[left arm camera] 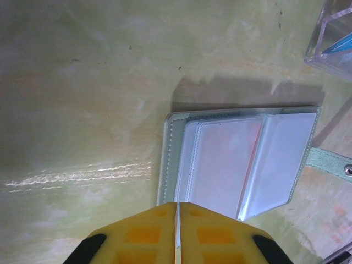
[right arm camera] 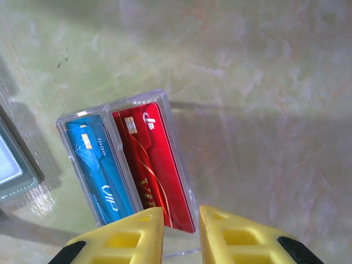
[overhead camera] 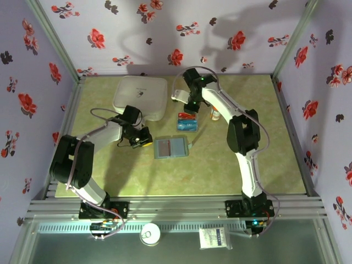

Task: Take the credit cards out of the card holder

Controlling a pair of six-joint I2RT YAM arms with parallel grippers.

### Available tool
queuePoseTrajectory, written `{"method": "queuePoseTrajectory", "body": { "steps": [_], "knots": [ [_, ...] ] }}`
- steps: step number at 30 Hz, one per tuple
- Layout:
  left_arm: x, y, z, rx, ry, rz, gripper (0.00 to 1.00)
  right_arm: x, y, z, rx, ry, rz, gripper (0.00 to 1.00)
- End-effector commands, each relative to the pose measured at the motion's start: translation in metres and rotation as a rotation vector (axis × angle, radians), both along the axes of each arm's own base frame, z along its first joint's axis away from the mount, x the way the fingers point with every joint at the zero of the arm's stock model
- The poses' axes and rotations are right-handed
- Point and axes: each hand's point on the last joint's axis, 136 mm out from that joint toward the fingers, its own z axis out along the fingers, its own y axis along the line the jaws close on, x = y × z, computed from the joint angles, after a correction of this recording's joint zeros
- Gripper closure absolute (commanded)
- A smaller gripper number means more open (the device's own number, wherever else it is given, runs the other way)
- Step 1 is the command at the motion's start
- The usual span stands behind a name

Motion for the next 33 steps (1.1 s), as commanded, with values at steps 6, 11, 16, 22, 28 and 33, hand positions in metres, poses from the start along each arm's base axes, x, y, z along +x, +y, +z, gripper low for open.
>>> {"method": "queuePoseTrajectory", "body": {
  "steps": [6,11,16,22,28,33],
  "knots": [
    [-0.004,-0.022,-0.003,-0.042,0.006,-0.054,0.95,-0.011,0.025,0.040,0.313,-0.067,-0.518,0.71],
    [-0.009,-0.025,-0.010,-0.034,0.017,-0.061,0.98,-0.046,0.031,0.032,0.442,0.018,-0.761,0.80],
    [-0.014,-0.021,-0.021,-0.003,0.040,-0.066,1.00,-0.075,0.037,0.012,0.490,0.194,-0.974,0.87],
    [-0.019,-0.014,-0.030,0.053,0.052,-0.083,1.00,-0.108,0.066,-0.010,0.564,0.405,-1.044,0.90],
    [-0.023,-0.013,-0.042,0.064,0.084,-0.094,1.00,-0.130,0.086,-0.040,0.560,0.543,-1.060,0.85],
    [-0.019,-0.013,-0.044,0.080,0.084,-0.103,1.00,-0.146,0.097,-0.057,0.533,0.606,-1.053,0.77]
  ]
}}
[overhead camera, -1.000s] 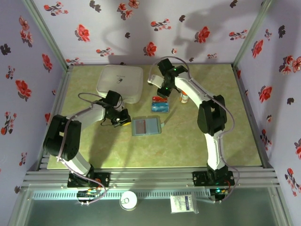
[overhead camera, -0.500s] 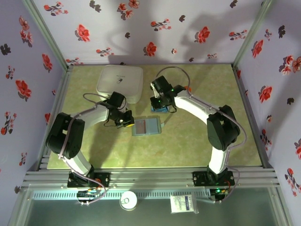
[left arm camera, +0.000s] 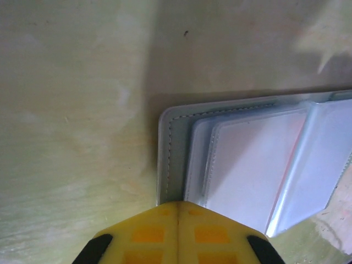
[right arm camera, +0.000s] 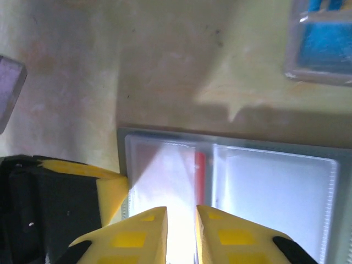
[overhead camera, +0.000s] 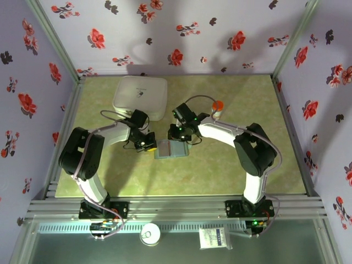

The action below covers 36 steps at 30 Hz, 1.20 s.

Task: Take the credit cards out of the card holder

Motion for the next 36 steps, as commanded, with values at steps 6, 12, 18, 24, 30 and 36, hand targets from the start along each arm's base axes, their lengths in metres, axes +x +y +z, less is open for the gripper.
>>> {"method": "queuePoseTrajectory", "body": {
  "steps": [6,12,18,24,30,36],
  "knots": [
    [-0.003,0.005,-0.006,0.050,0.022,-0.032,1.00,-0.021,0.026,-0.027,0.077,0.126,0.008,0.79],
    [-0.003,0.008,-0.009,0.063,0.033,-0.041,1.00,-0.024,0.031,-0.041,0.063,0.151,0.008,0.81],
    [-0.002,0.010,-0.009,0.068,0.036,-0.041,1.00,-0.026,0.019,-0.054,-0.019,0.161,0.003,0.80],
    [-0.002,0.012,-0.011,0.073,0.038,-0.043,1.00,-0.025,-0.003,-0.056,-0.118,0.128,-0.022,0.79],
    [0.000,0.012,-0.010,0.077,0.036,-0.048,1.00,-0.021,-0.007,-0.052,-0.082,0.114,-0.047,0.79],
    [0.007,0.013,-0.007,0.080,0.028,-0.050,1.00,-0.022,-0.008,-0.056,-0.042,0.130,-0.050,0.79]
  ]
}}
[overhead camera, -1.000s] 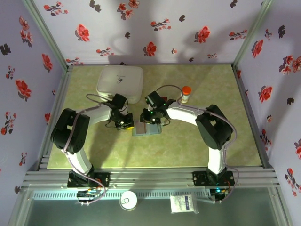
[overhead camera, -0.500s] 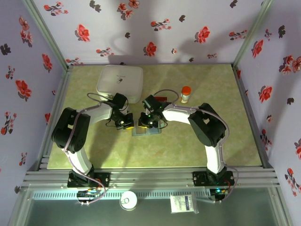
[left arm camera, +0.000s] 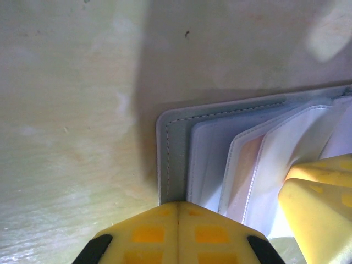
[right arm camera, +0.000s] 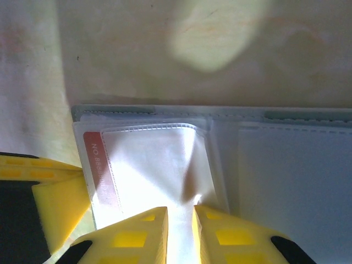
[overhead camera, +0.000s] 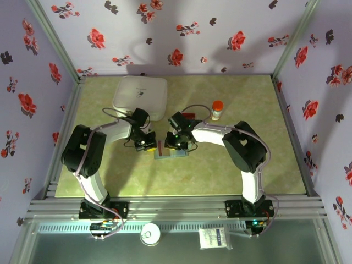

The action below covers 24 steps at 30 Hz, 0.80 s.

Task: Take the credit cards out of the card holder

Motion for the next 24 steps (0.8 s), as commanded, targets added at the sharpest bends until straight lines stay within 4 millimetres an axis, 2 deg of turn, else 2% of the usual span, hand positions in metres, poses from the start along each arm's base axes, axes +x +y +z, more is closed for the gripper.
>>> {"method": "queuePoseTrajectory", "body": {
  "steps": [1,9,16,21,24],
  "knots": [
    [0.006,0.010,-0.003,0.046,0.002,-0.005,1.00,-0.004,-0.016,-0.010,-0.030,0.017,-0.019,0.79],
    [0.017,0.005,0.025,0.004,-0.057,0.023,0.99,0.000,-0.017,-0.015,0.078,0.029,-0.078,0.79],
    [0.012,-0.020,0.045,-0.116,-0.062,0.032,0.82,0.001,-0.021,-0.025,0.128,0.045,-0.114,0.80],
    [0.008,-0.035,0.048,-0.164,-0.053,0.036,0.75,0.001,-0.021,-0.028,0.152,0.060,-0.121,0.80],
    [0.004,-0.040,0.040,-0.162,-0.038,0.027,0.71,0.000,-0.022,-0.030,0.148,0.064,-0.123,0.80]
  ]
}}
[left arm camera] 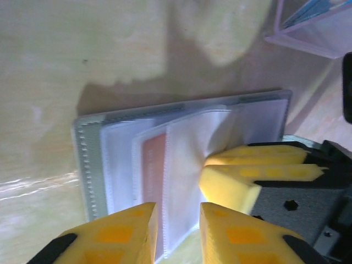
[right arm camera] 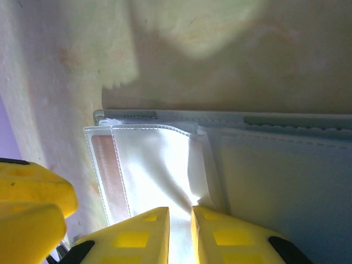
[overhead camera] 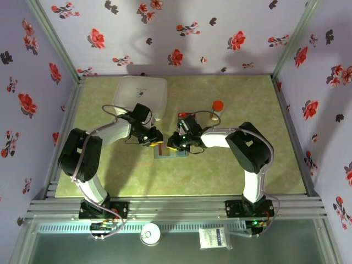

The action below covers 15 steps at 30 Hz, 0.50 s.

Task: Take the credit cards out of the card holder

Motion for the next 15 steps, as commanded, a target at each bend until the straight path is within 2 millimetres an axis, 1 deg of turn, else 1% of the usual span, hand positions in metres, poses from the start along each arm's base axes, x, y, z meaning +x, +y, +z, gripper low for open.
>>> {"method": "queuePoseTrajectory", "body": {
  "steps": [1,6,12,15],
  "knots": [
    [-0.006,-0.008,-0.003,-0.030,0.028,0.002,0.70,-0.003,-0.018,-0.030,-0.078,0.044,-0.047,0.80],
    [-0.009,-0.005,-0.021,-0.013,0.056,0.013,0.65,-0.004,-0.018,-0.030,-0.075,0.048,-0.048,0.80],
    [-0.010,-0.001,-0.030,0.015,0.068,0.020,0.65,-0.005,-0.016,-0.032,-0.056,0.056,-0.052,0.81],
    [-0.010,-0.003,-0.033,0.011,0.072,0.025,0.65,-0.005,-0.014,-0.033,-0.037,0.062,-0.053,0.81]
  ]
}}
